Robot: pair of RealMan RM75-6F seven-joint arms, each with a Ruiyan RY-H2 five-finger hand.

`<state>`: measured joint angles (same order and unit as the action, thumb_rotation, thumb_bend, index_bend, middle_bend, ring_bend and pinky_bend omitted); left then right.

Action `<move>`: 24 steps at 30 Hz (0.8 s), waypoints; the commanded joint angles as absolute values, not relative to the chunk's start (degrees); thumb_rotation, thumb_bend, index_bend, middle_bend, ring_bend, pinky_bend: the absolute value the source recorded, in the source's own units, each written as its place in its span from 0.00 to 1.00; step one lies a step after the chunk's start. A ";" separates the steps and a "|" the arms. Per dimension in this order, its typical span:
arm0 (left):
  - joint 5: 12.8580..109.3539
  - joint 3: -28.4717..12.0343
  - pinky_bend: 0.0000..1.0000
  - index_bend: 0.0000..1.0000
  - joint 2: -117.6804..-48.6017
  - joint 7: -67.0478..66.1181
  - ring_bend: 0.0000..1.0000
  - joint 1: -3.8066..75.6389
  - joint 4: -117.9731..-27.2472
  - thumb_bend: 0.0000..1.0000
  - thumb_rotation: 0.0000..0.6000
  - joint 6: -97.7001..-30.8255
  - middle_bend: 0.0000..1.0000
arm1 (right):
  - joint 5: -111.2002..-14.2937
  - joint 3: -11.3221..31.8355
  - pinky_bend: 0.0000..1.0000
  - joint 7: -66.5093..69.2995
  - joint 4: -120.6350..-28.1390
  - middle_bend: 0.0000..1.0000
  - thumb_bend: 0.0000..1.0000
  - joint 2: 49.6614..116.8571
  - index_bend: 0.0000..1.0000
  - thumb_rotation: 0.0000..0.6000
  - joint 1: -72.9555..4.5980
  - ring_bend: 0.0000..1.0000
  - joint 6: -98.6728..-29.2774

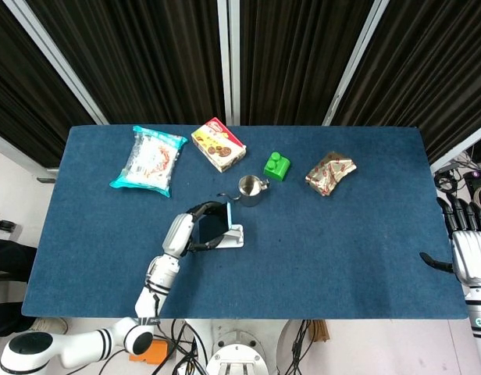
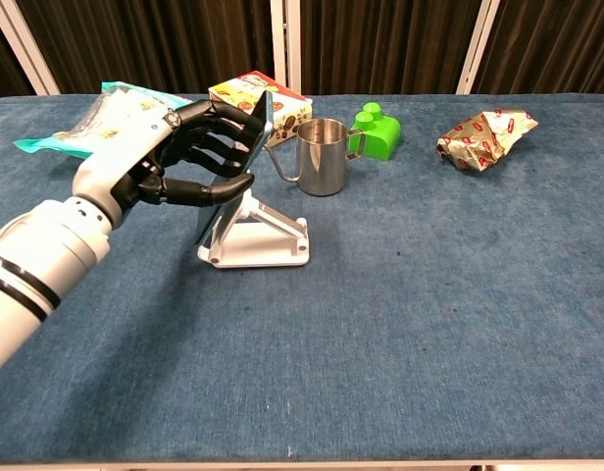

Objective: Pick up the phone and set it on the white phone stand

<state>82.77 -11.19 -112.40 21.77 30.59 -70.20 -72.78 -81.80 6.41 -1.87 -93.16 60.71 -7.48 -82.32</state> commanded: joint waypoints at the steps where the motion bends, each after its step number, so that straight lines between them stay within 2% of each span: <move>1: 82.59 -11.26 0.39 0.33 -113.32 22.13 0.36 30.33 -69.49 0.37 1.00 -73.42 0.45 | -81.75 6.43 0.00 -1.90 -93.15 0.00 0.18 60.72 0.00 1.00 -7.49 0.00 -82.27; 20: 84.64 -9.49 0.39 0.33 -117.48 25.45 0.34 29.78 -61.67 0.37 1.00 -75.97 0.44 | -81.52 6.52 0.00 -1.77 -92.98 0.00 0.18 60.82 0.00 1.00 -7.49 0.00 -82.05; 24: 84.56 -9.54 0.39 0.28 -117.79 25.75 0.34 29.74 -61.42 0.35 1.00 -75.92 0.44 | -81.53 6.52 0.00 -1.69 -92.91 0.00 0.18 60.87 0.00 1.00 -7.47 0.00 -82.06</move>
